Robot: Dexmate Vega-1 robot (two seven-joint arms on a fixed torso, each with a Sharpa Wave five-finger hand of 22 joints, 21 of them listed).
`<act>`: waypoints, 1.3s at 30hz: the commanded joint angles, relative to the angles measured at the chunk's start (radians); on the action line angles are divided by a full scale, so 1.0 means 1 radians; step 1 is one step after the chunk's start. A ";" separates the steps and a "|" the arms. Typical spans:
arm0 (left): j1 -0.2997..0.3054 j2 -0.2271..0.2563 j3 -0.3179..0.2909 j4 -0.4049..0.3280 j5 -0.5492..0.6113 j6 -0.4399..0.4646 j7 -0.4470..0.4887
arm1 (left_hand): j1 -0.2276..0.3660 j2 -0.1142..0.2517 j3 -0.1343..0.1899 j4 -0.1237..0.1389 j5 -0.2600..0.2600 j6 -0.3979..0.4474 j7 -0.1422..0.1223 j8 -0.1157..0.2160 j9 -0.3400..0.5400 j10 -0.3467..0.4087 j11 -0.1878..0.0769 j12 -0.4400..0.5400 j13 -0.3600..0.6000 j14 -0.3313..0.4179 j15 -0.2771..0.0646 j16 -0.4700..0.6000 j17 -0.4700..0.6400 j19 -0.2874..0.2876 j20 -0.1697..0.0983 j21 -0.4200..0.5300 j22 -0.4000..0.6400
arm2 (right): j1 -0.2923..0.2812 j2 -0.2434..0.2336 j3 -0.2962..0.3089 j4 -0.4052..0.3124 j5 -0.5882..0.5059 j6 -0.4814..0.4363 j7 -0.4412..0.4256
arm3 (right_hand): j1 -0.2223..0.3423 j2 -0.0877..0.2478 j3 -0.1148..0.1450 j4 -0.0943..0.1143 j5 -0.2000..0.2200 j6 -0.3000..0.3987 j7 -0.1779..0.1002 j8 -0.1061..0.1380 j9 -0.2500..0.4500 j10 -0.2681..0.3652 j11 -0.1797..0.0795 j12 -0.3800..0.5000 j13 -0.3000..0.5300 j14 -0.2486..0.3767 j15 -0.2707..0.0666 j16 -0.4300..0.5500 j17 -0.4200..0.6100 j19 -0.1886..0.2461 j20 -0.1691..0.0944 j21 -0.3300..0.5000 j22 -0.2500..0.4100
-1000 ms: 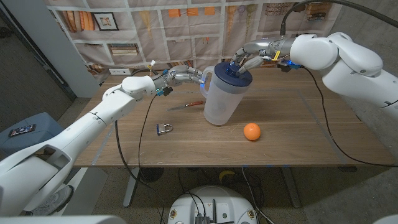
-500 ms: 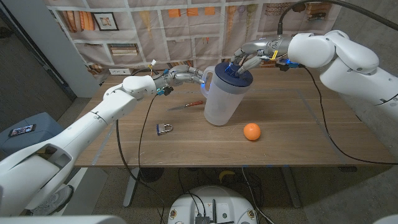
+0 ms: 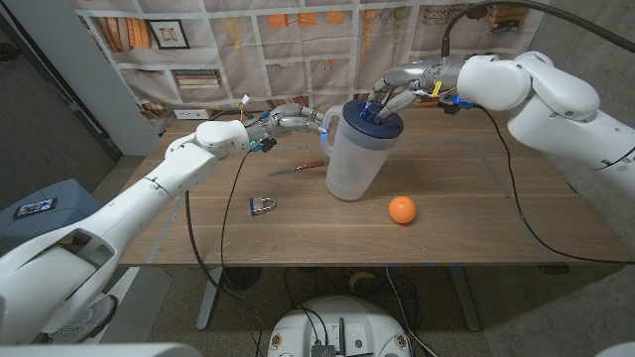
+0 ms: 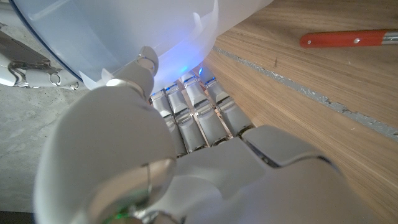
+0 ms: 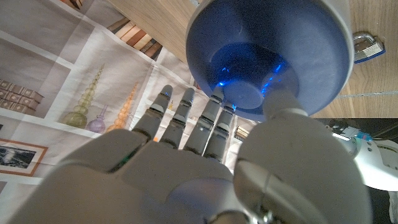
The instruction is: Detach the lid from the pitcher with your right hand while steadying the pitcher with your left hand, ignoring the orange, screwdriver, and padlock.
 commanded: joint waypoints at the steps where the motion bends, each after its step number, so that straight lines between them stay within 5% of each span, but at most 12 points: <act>1: 0.002 -0.001 0.000 0.001 -0.002 -0.005 -0.002 | -0.009 0.056 0.033 0.023 0.007 0.047 0.025 0.004 0.002 0.055 -0.044 0.003 0.003 0.028 -0.111 0.008 0.001 0.010 -0.142 0.001 0.001 | -0.022 0.004 0.009 -0.001 -0.011 -0.002 -0.032 | 0.029 0.003 -0.009 0.003 -0.001 0.018 -0.002 0.013 0.009 0.028 0.000 0.006 0.006 0.014 -0.139 0.014 0.008 0.011 -0.007 0.005 0.004; 17: 0.011 0.007 -0.003 -0.015 -0.004 -0.003 0.001 | -0.012 0.054 0.032 0.023 0.007 0.046 0.026 0.003 0.002 0.053 -0.046 0.002 0.004 0.026 -0.109 0.005 0.001 0.012 -0.142 0.001 0.002 | -0.053 -0.002 0.037 -0.015 -0.009 0.002 -0.079 | 0.095 0.040 -0.048 0.007 0.006 0.122 -0.002 0.079 0.026 0.139 -0.001 0.006 0.010 0.059 -0.146 0.070 0.035 0.040 -0.029 0.004 0.003; 39: 0.018 0.010 -0.003 -0.024 -0.003 -0.004 0.001 | -0.014 0.054 0.034 0.023 0.007 0.046 0.024 0.003 0.002 0.055 -0.046 0.002 0.004 0.022 -0.111 0.004 0.000 0.013 -0.142 0.001 0.002 | -0.028 -0.015 0.038 -0.026 0.026 -0.019 -0.025 | 0.111 0.099 -0.061 0.018 0.000 0.149 -0.003 0.089 0.022 0.171 -0.002 -0.004 0.004 0.073 -0.149 0.094 0.042 0.035 -0.043 0.000 0.003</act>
